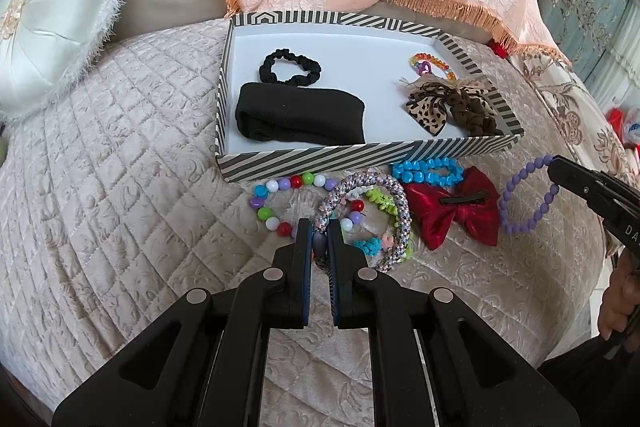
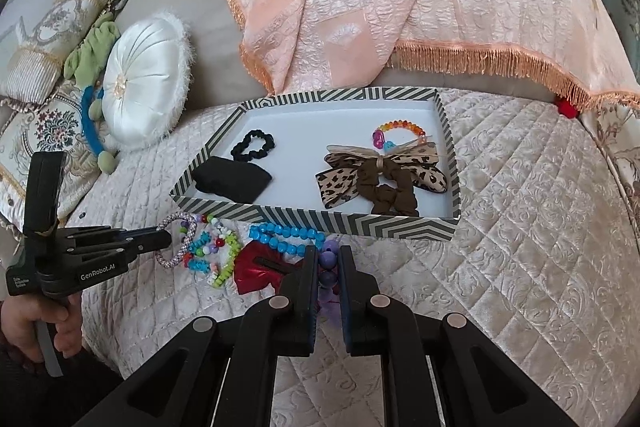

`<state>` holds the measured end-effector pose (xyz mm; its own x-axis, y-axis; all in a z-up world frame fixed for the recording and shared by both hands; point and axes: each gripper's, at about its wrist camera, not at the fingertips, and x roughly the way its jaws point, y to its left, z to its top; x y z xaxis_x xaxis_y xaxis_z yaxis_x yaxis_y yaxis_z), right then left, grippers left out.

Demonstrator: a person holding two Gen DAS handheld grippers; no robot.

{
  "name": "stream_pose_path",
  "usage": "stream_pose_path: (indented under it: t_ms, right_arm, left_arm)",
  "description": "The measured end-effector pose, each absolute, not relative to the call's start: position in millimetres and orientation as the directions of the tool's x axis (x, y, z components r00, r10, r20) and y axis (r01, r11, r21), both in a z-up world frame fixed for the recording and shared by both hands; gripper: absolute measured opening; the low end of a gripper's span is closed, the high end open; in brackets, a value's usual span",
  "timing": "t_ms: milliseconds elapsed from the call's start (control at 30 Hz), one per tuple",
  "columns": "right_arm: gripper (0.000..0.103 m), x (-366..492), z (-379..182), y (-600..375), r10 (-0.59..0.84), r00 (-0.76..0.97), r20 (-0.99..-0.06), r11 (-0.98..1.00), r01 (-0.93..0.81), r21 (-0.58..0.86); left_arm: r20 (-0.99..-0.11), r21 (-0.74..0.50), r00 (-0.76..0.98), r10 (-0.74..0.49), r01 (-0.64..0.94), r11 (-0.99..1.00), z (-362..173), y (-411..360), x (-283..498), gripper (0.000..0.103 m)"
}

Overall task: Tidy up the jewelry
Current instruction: 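Grasp silver braided bracelet with left gripper while right gripper grasps purple bead bracelet, then carry both bracelets into tray and open both grippers to release them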

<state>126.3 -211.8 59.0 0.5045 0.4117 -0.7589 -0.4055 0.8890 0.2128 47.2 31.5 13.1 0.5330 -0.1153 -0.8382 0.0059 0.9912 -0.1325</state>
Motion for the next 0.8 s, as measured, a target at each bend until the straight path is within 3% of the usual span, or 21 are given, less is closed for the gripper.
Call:
stream_pose_path:
  t_ms: [800]
  right_arm:
    - [0.009,127.0,57.4,-211.2,0.405,0.507,-0.761,0.892,-0.403,0.206]
  left_arm:
    - [-0.834,-0.137,0.539,-0.115,-0.001,0.991,13.9,32.9,47.3,0.006]
